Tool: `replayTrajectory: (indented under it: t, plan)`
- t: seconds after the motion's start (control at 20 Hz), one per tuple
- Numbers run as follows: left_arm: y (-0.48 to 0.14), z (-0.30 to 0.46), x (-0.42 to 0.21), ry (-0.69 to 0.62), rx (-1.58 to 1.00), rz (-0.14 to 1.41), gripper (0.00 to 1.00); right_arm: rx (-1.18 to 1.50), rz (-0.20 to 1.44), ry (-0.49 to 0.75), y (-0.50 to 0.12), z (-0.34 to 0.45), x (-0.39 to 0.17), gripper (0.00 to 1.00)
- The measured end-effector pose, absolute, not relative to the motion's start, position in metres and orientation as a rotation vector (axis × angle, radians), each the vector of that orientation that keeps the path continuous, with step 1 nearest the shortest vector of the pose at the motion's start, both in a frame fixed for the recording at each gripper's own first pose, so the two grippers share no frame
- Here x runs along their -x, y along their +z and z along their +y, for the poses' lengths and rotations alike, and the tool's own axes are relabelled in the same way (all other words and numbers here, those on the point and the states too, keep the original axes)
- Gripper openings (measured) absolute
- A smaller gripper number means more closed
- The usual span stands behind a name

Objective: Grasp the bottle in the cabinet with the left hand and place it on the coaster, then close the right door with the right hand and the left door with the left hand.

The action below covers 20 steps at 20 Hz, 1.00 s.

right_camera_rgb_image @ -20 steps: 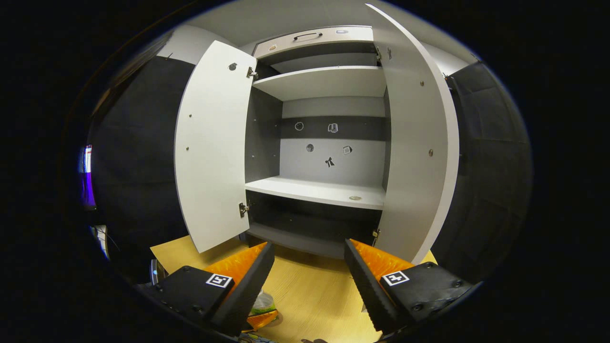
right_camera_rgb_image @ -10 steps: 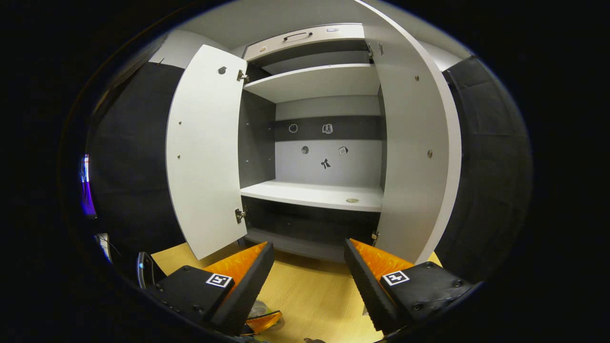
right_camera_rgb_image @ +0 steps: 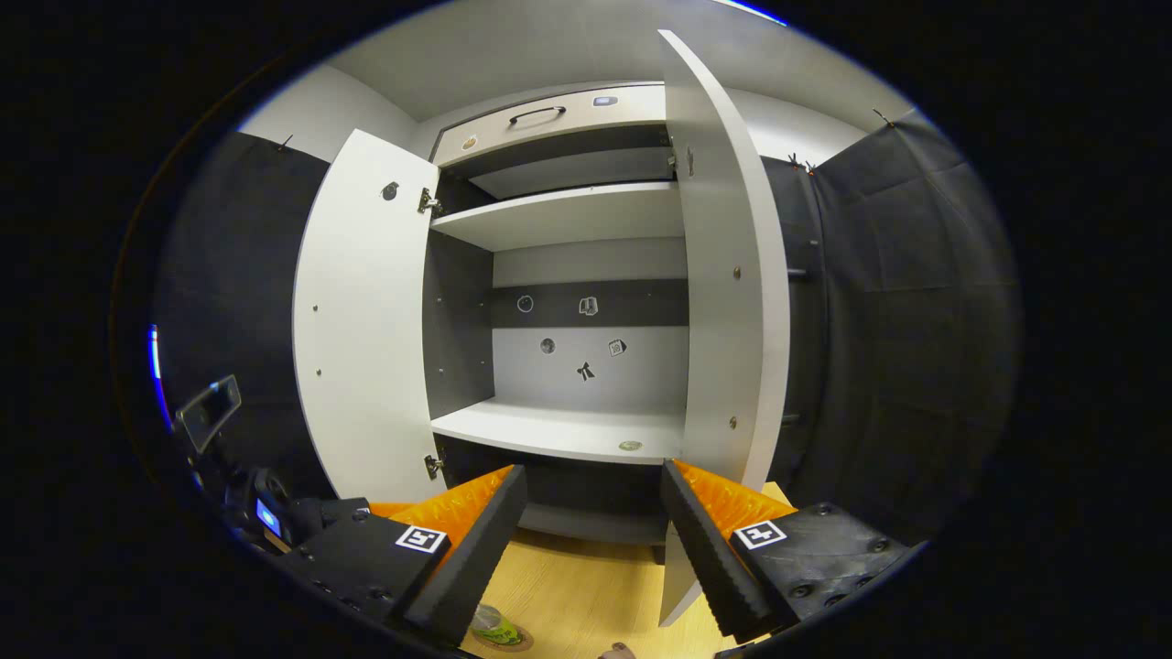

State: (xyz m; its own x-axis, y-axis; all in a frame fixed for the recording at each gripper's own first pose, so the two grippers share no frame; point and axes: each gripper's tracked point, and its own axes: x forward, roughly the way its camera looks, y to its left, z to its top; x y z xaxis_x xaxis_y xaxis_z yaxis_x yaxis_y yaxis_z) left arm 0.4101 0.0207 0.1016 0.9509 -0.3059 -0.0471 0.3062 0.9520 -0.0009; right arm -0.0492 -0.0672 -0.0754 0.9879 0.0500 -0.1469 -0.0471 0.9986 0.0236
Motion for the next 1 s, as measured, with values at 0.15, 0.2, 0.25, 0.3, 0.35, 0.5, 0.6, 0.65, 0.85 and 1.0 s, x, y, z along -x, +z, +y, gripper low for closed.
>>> replayTrajectory:
  t: [0.15, 0.2, 0.25, 0.3, 0.35, 0.5, 0.6, 0.65, 0.85, 1.0]
  plan:
    - [0.153, 0.035, -0.411, -0.307, 0.034, 0.038, 0.96, -0.059, 0.126, 0.011, -0.053, -0.083, 0.061, 0.98]
    - [0.165, 0.045, -0.408, -0.29, 0.03, 0.042, 0.96, -0.064, 0.126, -0.008, -0.051, -0.092, 0.067, 1.0]
    - [0.174, 0.057, -0.404, -0.265, 0.017, 0.043, 0.96, -0.064, 0.128, -0.026, -0.05, -0.099, 0.073, 0.98]
    - [0.183, 0.071, -0.398, -0.229, 0.0, 0.044, 0.96, -0.063, 0.126, -0.047, -0.048, -0.108, 0.078, 0.98]
    - [0.189, 0.087, -0.391, -0.19, -0.015, 0.049, 0.96, -0.059, 0.121, -0.069, -0.046, -0.117, 0.083, 0.98]
    - [0.2, 0.134, -0.369, -0.076, -0.011, 0.069, 0.96, -0.043, 0.095, -0.146, -0.036, -0.149, 0.088, 0.98]
    - [0.204, 0.164, -0.354, -0.007, 0.018, 0.088, 0.96, -0.062, 0.078, -0.179, -0.028, -0.167, 0.085, 0.98]
    - [0.205, 0.184, -0.347, 0.035, 0.023, 0.093, 0.96, -0.066, 0.073, -0.191, -0.026, -0.176, 0.081, 0.98]
    - [0.212, 0.252, -0.319, 0.222, 0.022, 0.087, 0.98, -0.062, 0.068, -0.221, -0.026, -0.206, 0.063, 0.98]
    - [0.211, 0.294, -0.293, 0.342, 0.01, 0.094, 0.97, -0.066, 0.067, -0.221, -0.028, -0.213, 0.053, 0.98]
